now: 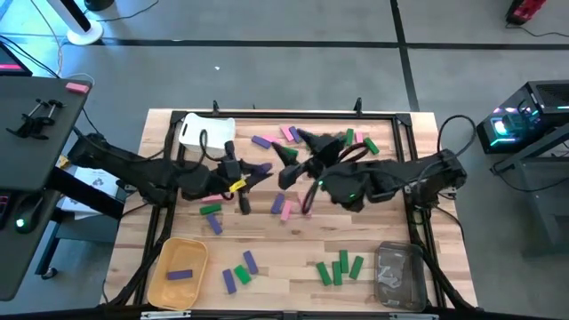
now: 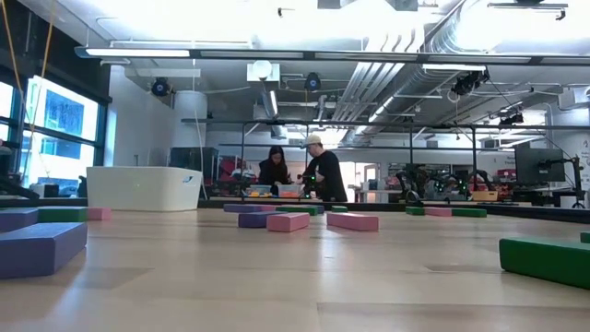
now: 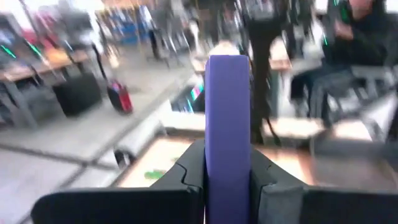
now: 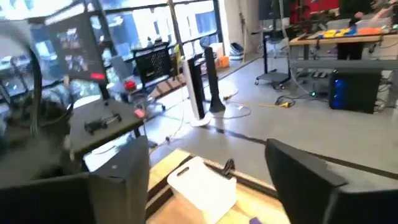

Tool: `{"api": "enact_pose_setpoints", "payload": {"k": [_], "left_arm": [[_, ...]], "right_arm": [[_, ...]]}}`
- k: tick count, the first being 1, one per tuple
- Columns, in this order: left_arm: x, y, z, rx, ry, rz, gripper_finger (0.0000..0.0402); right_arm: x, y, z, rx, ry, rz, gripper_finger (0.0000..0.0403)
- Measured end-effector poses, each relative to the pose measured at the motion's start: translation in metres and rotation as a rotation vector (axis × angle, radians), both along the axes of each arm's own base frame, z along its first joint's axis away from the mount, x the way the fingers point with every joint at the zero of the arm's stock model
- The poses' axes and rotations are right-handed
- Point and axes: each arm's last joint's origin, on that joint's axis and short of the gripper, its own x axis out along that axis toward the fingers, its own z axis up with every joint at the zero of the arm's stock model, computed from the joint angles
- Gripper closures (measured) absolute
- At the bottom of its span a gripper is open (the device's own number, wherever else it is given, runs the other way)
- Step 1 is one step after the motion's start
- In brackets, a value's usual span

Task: Sort blocks
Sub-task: Put the violet block into the yellow bin

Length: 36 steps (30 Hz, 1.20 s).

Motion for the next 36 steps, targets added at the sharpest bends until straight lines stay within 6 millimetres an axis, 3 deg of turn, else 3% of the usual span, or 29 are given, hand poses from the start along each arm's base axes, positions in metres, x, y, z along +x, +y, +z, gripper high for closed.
{"api": "enact_pose_setpoints", "payload": {"k": [4, 9, 19, 25, 29, 32, 36], "left_arm": [[-0.032, -0.004, -0.016, -0.155, 0.237, -0.069, 0.0373], [-0.078, -0.028, -0.035, -0.296, 0.515, -0.150, 0.0373], [-0.140, -0.079, -0.046, -0.570, 0.734, -0.275, 0.0373], [-0.173, -0.103, -0.053, -0.773, 0.960, -0.291, 0.0373], [-0.187, -0.127, -0.071, -0.811, 1.111, -0.270, 0.0373], [-0.187, -0.146, -0.092, -0.832, 1.132, -0.286, 0.0373], [-0.176, -0.154, -0.119, -0.863, 1.126, -0.234, 0.0373]], "right_arm": [[-0.019, 0.004, 0.009, -0.007, 0.031, 0.034, 0.0125], [-0.059, 0.008, 0.018, -0.005, 0.082, 0.033, 0.0124], [-0.126, 0.003, -0.011, 0.126, 0.221, -0.047, 0.0124], [-0.123, 0.015, -0.025, 0.152, 0.270, 0.005, 0.0124], [-0.121, 0.016, -0.042, 0.185, 0.320, -0.013, 0.0124], [-0.120, 0.016, -0.052, 0.201, 0.327, -0.030, 0.0124], [-0.118, 0.014, -0.060, 0.237, 0.332, -0.049, 0.0124]]}}
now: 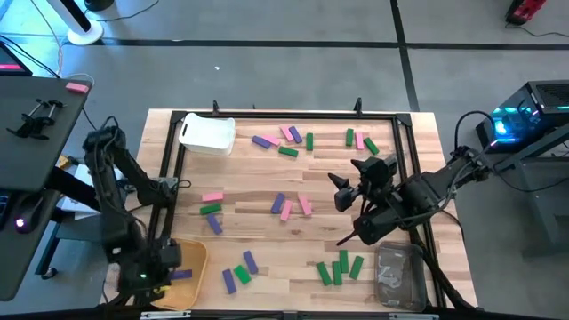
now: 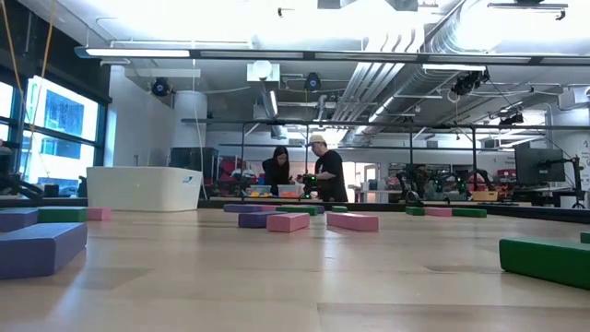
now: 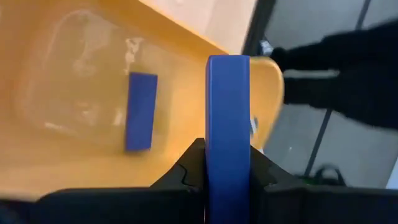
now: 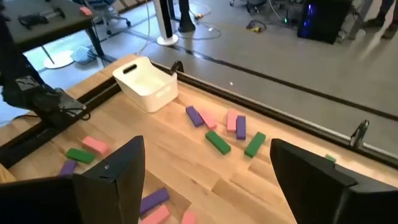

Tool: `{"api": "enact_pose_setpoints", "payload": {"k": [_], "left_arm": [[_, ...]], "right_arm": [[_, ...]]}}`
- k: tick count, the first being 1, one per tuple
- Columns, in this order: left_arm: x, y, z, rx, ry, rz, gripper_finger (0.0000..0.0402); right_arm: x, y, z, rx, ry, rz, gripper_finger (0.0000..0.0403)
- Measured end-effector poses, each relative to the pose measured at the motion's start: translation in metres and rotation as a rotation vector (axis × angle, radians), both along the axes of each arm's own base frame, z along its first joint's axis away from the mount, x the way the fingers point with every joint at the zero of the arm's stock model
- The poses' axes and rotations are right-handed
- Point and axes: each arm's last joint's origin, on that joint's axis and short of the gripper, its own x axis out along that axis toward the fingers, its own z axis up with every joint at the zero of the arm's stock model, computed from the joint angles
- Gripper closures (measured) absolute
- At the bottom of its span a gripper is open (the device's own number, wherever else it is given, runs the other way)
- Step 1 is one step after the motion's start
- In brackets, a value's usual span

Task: Sort blocks
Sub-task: Put the violet block into the yellow bin

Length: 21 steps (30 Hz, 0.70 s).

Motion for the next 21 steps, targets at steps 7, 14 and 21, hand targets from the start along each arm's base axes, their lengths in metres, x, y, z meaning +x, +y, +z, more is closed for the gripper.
{"api": "enact_pose_setpoints", "payload": {"k": [7, 14, 21], "left_arm": [[0.015, 0.007, -0.018, -0.023, 0.117, 0.060, 0.0319], [0.021, 0.010, -0.014, -0.071, 0.151, -0.066, 0.0255], [0.052, 0.016, -0.002, -0.276, 0.068, -0.241, 0.0215]], "right_arm": [[0.004, -0.004, -0.003, 0.043, 0.014, -0.008, 0.0124], [0.005, -0.001, -0.002, 0.073, -0.001, 0.004, 0.0124], [0.011, 0.016, 0.002, 0.108, -0.055, 0.107, 0.0124]]}}
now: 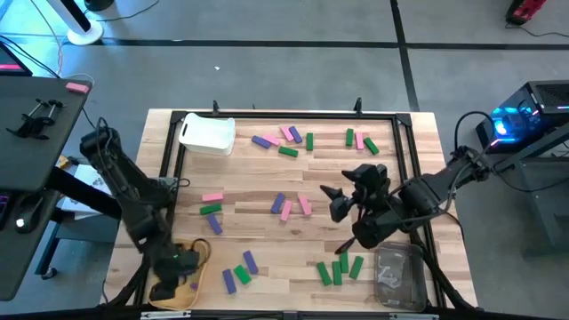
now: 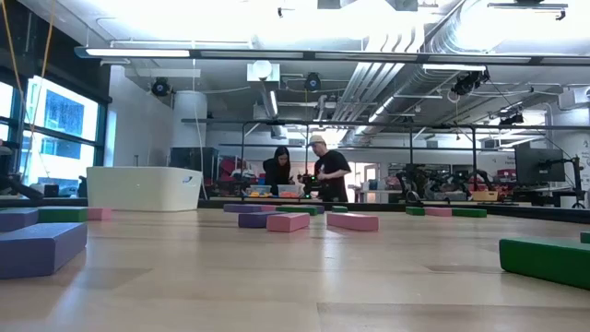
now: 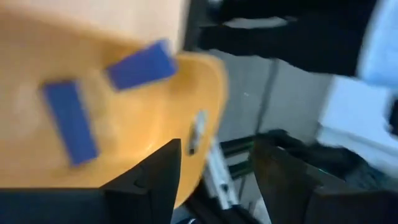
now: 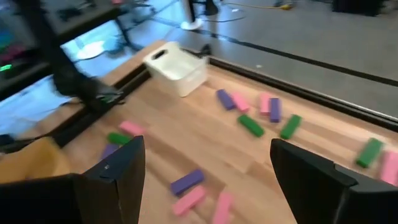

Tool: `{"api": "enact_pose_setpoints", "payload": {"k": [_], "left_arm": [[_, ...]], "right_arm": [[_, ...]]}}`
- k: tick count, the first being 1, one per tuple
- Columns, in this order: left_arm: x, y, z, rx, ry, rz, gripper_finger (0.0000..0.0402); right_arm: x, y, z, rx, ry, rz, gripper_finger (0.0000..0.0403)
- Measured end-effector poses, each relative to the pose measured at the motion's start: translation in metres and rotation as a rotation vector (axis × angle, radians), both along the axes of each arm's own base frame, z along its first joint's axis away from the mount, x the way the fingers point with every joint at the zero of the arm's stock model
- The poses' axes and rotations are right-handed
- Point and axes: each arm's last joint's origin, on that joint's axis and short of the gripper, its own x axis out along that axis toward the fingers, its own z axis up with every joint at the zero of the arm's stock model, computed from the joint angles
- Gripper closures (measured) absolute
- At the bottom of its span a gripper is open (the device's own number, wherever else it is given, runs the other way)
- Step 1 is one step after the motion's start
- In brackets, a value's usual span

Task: Sort blocks
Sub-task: Put the violet block into the yellow bin

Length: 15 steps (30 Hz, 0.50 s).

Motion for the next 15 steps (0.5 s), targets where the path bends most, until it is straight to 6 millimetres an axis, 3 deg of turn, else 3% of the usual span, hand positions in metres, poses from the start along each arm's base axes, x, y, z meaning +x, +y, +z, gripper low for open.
{"api": "enact_pose_setpoints", "payload": {"k": [5, 10, 15], "left_arm": [[0.032, 0.015, -0.007, -0.020, -0.117, -0.114, 0.0210], [0.069, 0.025, -0.007, 0.073, -0.221, -0.216, 0.0209], [0.106, 0.024, 0.004, 0.353, -0.419, -0.403, 0.0209]], "right_arm": [[0.003, 0.011, 0.004, 0.012, -0.034, 0.071, 0.0124], [0.002, 0.014, 0.004, 0.027, -0.045, 0.080, 0.0124], [0.002, 0.014, 0.004, 0.026, -0.044, 0.081, 0.0124]]}}
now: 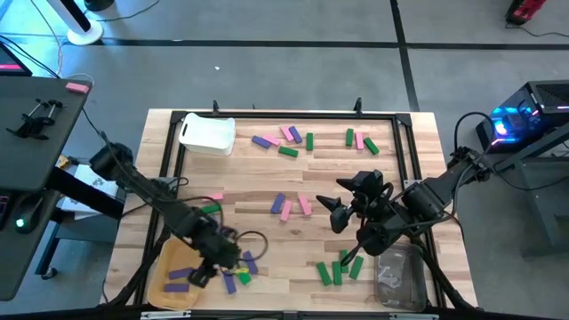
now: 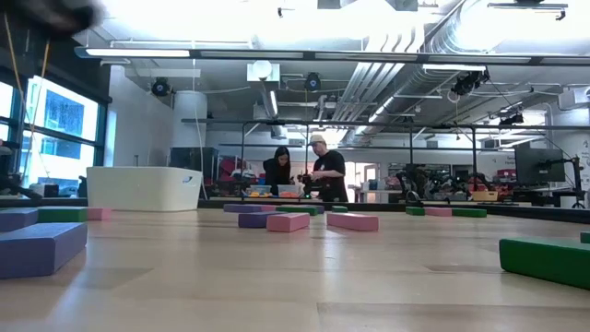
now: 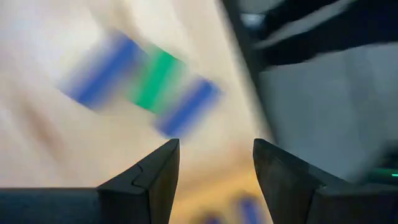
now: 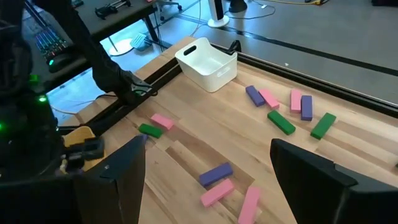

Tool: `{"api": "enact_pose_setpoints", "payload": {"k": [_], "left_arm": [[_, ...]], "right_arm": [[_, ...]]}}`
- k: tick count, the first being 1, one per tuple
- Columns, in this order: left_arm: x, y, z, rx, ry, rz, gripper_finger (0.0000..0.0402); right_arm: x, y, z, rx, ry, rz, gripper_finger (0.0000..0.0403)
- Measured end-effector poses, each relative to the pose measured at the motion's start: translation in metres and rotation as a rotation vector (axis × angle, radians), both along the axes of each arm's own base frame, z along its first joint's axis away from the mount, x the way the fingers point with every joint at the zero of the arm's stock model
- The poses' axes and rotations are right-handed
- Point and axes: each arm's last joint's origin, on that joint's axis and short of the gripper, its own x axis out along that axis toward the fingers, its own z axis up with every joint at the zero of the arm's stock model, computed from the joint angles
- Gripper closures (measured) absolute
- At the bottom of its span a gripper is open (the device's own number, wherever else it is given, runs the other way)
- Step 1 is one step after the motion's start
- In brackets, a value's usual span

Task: Sort blocks
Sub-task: Put the violet block into the yellow bin

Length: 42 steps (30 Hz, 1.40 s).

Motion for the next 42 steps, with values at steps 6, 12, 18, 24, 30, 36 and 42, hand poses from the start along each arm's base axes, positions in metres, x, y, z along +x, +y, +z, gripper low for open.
{"api": "enact_pose_setpoints", "payload": {"k": [6, 12, 18, 24, 30, 36, 42], "left_arm": [[0.041, -0.003, -0.013, 0.252, -0.212, -0.182, 0.0209], [0.062, -0.007, -0.050, 0.299, -0.226, -0.425, 0.0209], [0.074, -0.002, -0.076, 0.317, -0.171, -0.441, 0.0209], [0.077, 0.003, -0.084, 0.280, -0.126, -0.459, 0.0209], [0.079, 0.003, -0.087, 0.273, -0.140, -0.512, 0.0209], [0.079, 0.002, -0.094, 0.251, -0.120, -0.558, 0.0209], [0.085, 0.004, -0.107, 0.261, -0.125, -0.569, 0.0209]], "right_arm": [[0.000, -0.001, 0.000, -0.001, 0.000, -0.003, 0.0124], [0.000, -0.001, 0.000, -0.002, 0.000, -0.004, 0.0124], [0.000, -0.001, 0.000, -0.002, -0.001, -0.004, 0.0124], [0.000, -0.001, 0.000, -0.005, -0.002, -0.006, 0.0124], [0.000, -0.001, 0.000, -0.008, 0.000, -0.006, 0.0124], [0.000, -0.001, 0.000, -0.012, 0.004, -0.005, 0.0124], [0.001, -0.003, -0.001, -0.017, 0.010, -0.009, 0.0124]]}}
